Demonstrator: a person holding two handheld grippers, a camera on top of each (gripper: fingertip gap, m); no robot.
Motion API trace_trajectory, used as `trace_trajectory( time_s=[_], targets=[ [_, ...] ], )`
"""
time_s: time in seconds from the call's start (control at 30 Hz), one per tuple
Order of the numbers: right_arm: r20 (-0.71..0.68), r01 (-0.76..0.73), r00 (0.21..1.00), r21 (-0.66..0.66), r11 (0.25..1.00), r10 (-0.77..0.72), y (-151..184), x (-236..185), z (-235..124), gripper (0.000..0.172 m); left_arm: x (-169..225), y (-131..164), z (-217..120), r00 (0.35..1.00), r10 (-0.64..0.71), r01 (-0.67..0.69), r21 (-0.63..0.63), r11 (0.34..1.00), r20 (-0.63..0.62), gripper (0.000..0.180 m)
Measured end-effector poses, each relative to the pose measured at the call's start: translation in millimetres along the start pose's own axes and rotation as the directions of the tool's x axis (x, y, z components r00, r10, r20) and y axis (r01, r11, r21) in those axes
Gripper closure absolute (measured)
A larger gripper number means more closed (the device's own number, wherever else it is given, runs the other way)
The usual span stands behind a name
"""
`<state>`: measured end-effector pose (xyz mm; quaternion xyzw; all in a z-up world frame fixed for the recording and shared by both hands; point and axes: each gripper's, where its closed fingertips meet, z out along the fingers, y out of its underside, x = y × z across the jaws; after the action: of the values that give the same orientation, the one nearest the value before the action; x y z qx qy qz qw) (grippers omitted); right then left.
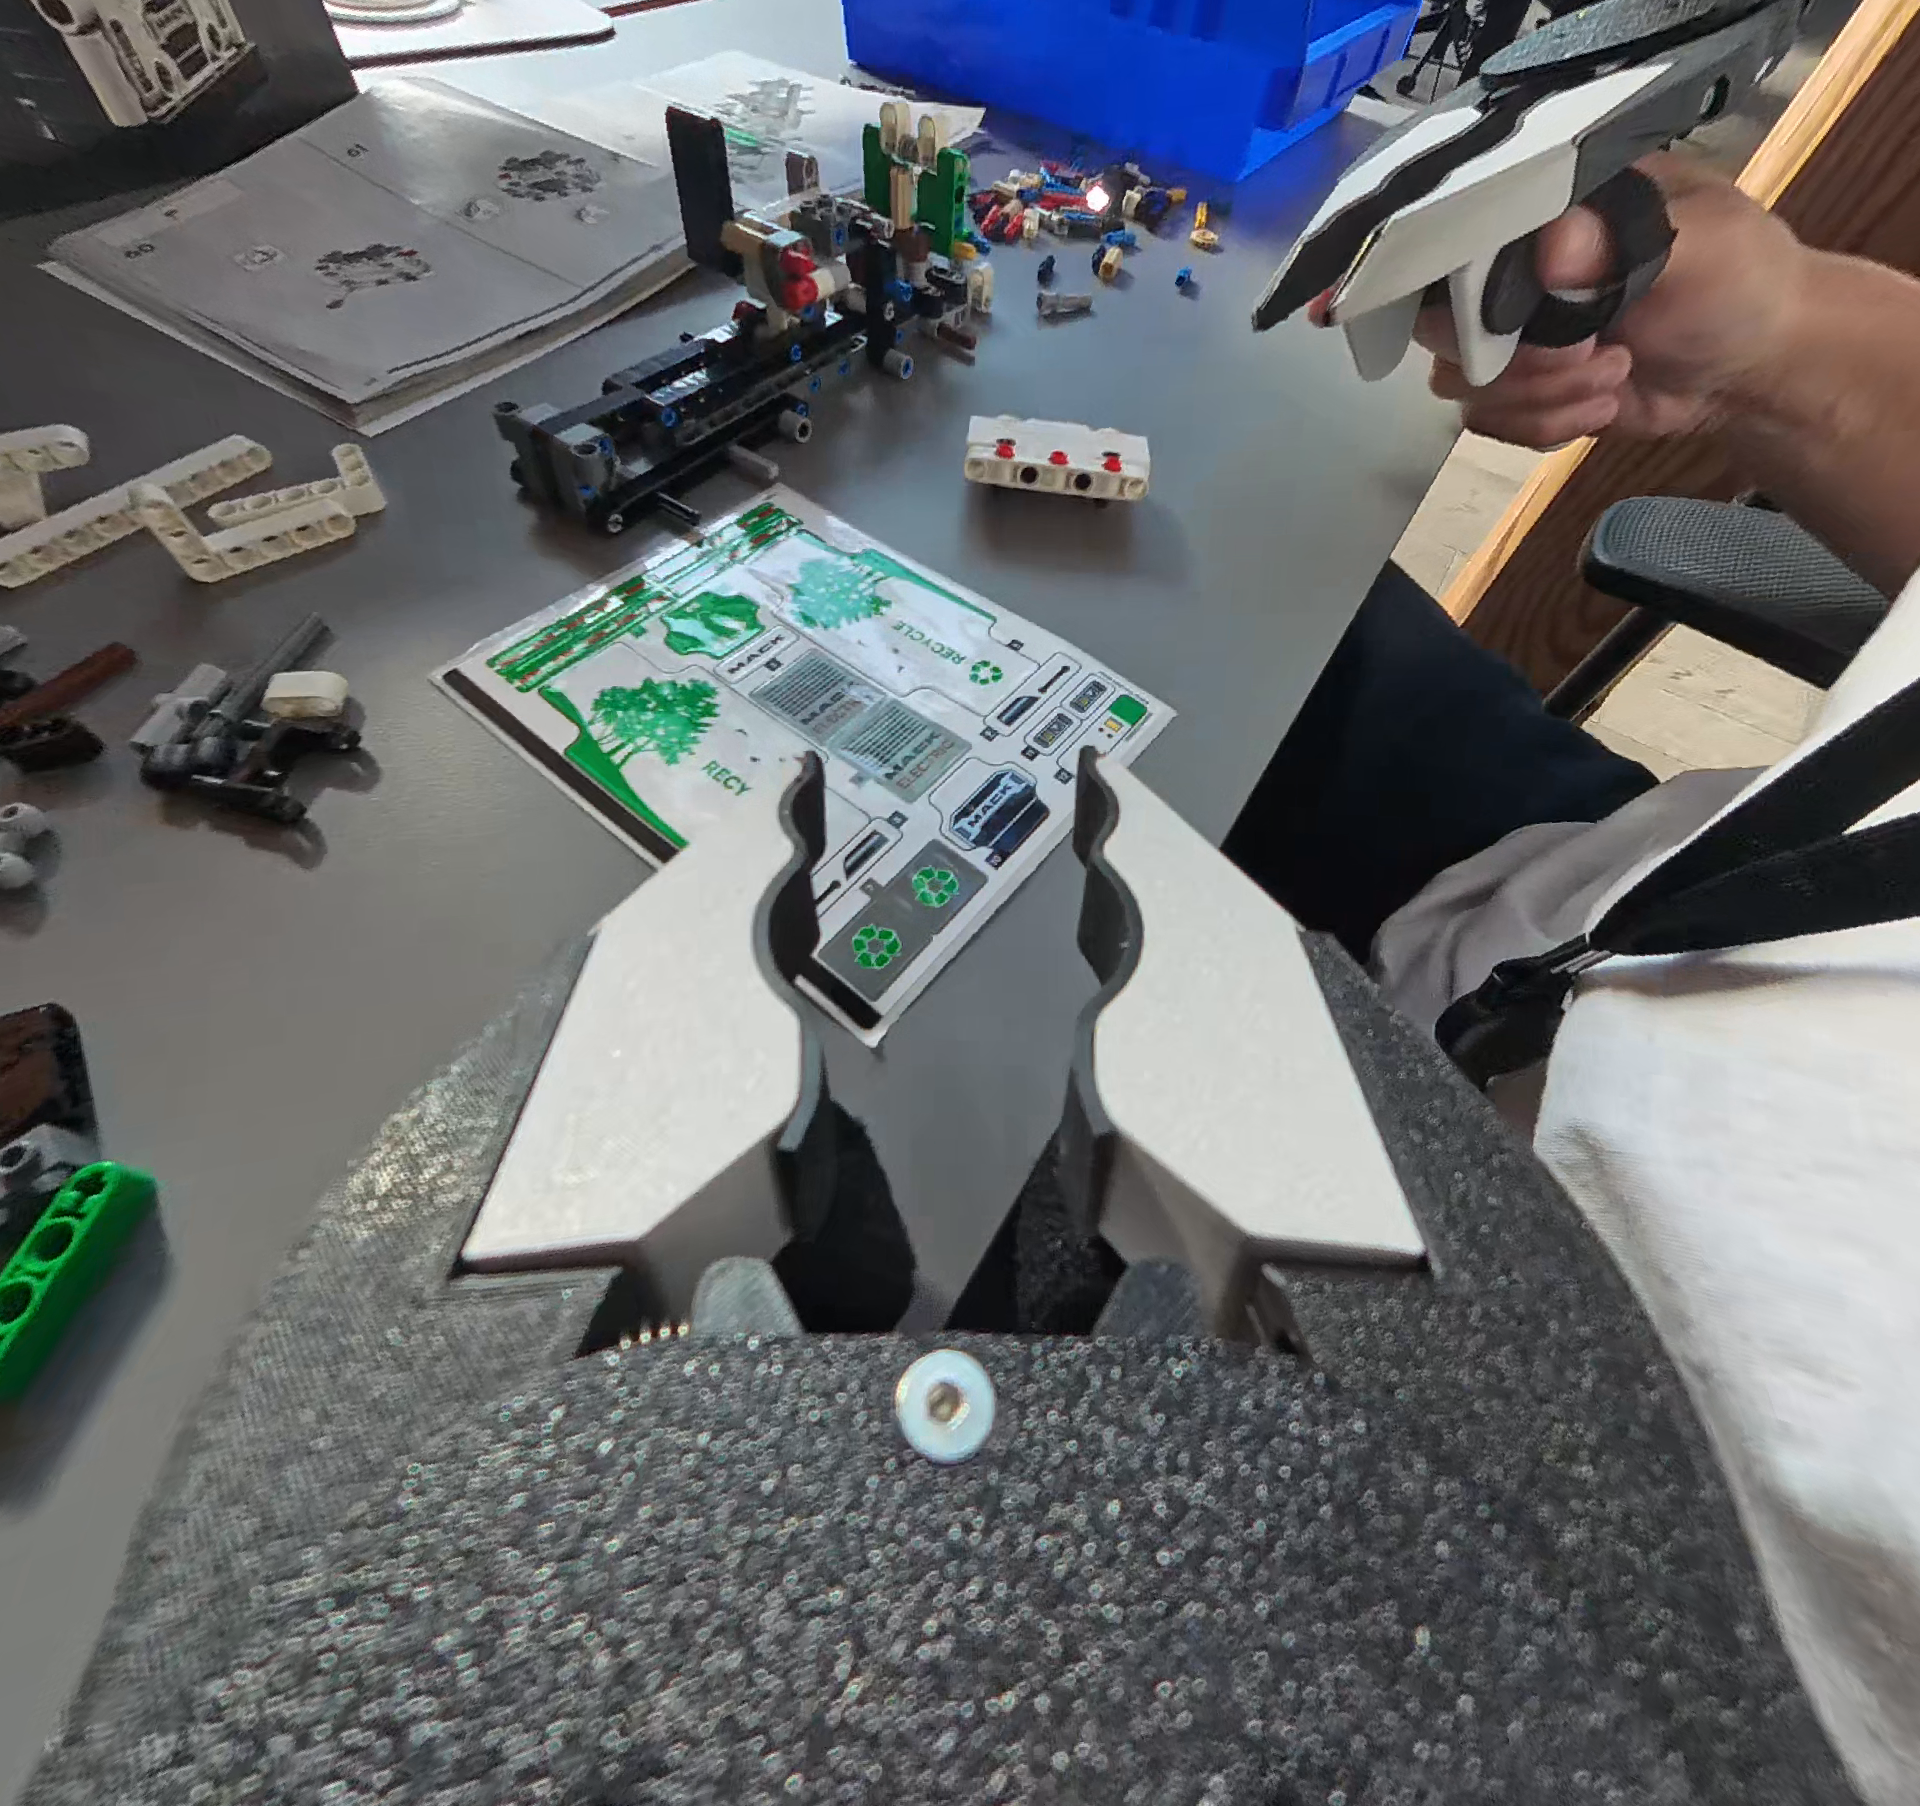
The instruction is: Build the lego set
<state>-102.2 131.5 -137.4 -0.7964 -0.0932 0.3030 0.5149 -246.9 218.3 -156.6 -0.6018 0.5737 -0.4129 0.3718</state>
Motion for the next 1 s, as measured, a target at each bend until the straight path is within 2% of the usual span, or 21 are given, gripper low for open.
trace_trajectory(
  time_s=[0.1,0.17,0.27,0.43,0.6,0.73,1.0],
  targets=[
    [0.006,-0.005,1.0,-0.024,1.0,0.005,3,0,2,0.15,-6,-7,-6,1.0,-0.022,0.022,0.022,1.0,0.0,0.135],
    [0.017,-0.015,1.0,-0.032,0.999,0.016,3,-1,2,0.149,-8,-14,-11,0.995,-0.087,0.089,0.036,0.995,-0.054,0.135],
    [0.022,-0.04,0.999,-0.026,0.999,0.041,2,1,2,0.149,-38,-13,-14,0.995,-0.077,0.076,0.014,0.997,0.068,0.136],
    [0.034,-0.044,0.998,-0.019,0.999,0.045,0,0,1,0.148,-54,-35,-23,0.986,-0.138,0.126,0.132,0.983,0.09,0.139],
    [0.044,-0.048,0.998,-0.02,0.999,0.048,1,0,1,0.148,-57,-25,-14,0.979,-0.189,0.184,0.068,0.981,0.078,0.139],
    [0.051,-0.048,0.998,-0.021,0.999,0.049,1,-1,1,0.147,-62,-24,-13,0.972,-0.218,0.212,0.066,0.975,0.093,0.139],
    [0.052,-0.044,0.998,-0.015,0.999,0.045,0,-1,0,0.147,-61,-4,2,0.977,-0.084,0.104,-0.097,0.99,0.195,0.139]
  ],
)
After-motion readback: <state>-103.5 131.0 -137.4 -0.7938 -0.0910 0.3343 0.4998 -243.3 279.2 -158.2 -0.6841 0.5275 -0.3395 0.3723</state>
